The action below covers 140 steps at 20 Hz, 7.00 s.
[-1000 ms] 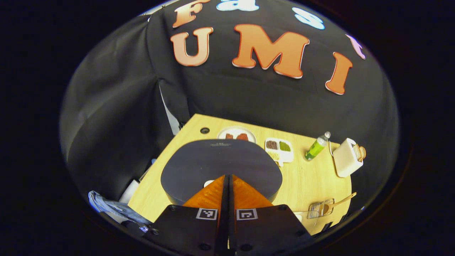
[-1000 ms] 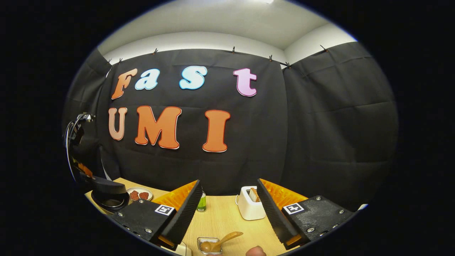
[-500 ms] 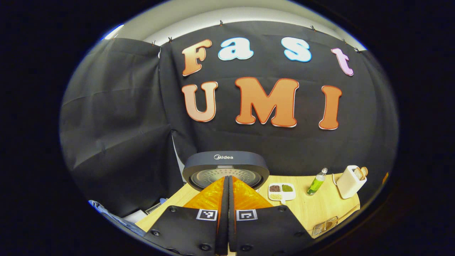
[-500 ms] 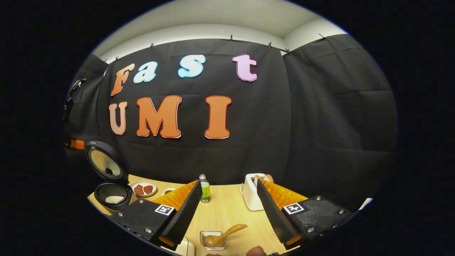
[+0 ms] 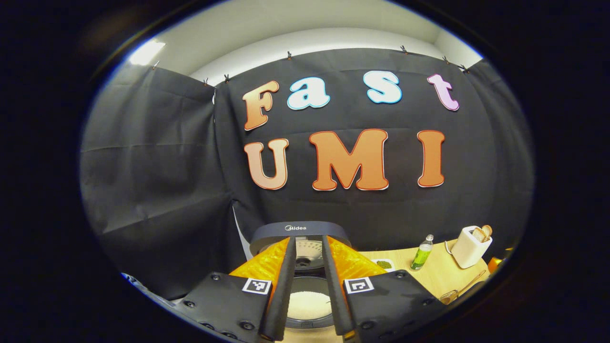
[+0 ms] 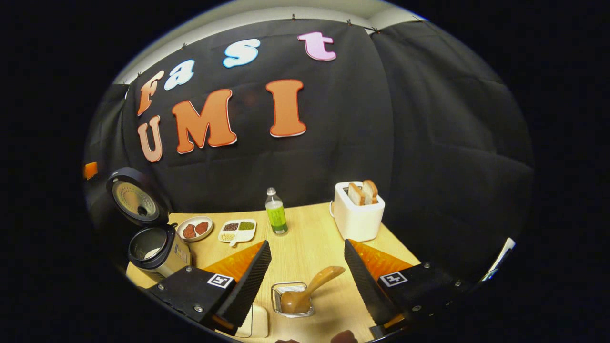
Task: Close the left gripper, press the button to open the rice cooker; take a wooden spoon from the chopstick holder with the right hand, scoop a spoonful of rice and pour it into the rice cooker, then put the wooden spoon back into the chopstick holder.
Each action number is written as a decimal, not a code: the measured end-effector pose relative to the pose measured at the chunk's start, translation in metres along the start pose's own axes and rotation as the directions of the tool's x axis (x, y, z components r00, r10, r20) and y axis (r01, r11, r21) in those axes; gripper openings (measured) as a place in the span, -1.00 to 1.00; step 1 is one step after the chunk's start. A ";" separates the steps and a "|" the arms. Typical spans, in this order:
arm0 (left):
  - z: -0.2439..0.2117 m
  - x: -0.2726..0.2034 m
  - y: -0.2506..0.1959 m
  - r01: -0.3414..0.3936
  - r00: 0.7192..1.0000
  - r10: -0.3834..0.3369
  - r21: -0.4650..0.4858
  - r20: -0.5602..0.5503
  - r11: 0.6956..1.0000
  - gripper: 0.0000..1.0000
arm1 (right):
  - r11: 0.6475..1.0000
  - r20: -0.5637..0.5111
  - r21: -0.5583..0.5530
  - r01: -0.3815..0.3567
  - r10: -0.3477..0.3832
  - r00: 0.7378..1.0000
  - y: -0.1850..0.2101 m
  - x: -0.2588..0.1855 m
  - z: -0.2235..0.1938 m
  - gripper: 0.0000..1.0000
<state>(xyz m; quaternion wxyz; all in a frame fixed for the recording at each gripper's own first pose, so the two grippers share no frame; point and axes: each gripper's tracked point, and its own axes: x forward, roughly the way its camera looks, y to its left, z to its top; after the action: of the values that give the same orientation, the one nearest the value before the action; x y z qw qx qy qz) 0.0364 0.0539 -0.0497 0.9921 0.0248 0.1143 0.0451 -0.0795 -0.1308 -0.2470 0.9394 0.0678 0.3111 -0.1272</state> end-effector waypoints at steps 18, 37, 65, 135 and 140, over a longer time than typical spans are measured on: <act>-0.025 -0.025 -0.019 -0.023 0.998 0.026 0.054 -0.053 0.998 -0.24 | 0.954 -0.260 0.298 0.021 0.059 0.964 -0.009 0.074 -0.109 -0.27; -0.046 -0.024 -0.023 0.000 0.995 0.005 0.058 -0.097 0.998 -0.24 | 0.944 -0.319 0.326 0.047 0.063 0.946 0.003 0.067 -0.114 -0.77; -0.069 0.010 0.043 0.046 0.997 -0.042 0.054 -0.061 0.997 -0.24 | 0.988 -0.196 0.102 -0.117 0.136 0.971 0.145 -0.033 -0.074 -0.84; -0.065 0.028 0.051 0.105 0.994 -0.102 0.109 -0.032 0.989 -0.07 | 0.336 -0.065 0.935 -0.113 0.477 0.877 0.129 -0.014 -0.070 -0.84; -0.060 0.009 0.079 0.016 1.000 -0.016 0.091 0.003 0.996 -0.12 | 0.283 -0.010 0.939 -0.196 0.592 0.806 0.168 -0.005 -0.017 -0.84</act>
<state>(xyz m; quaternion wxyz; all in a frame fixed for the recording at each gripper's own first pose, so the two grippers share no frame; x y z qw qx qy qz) 0.0251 0.1355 -0.1059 0.9905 0.0689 0.1145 0.0317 -0.0455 0.0347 -0.2492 0.6712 0.6646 0.3278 -0.0185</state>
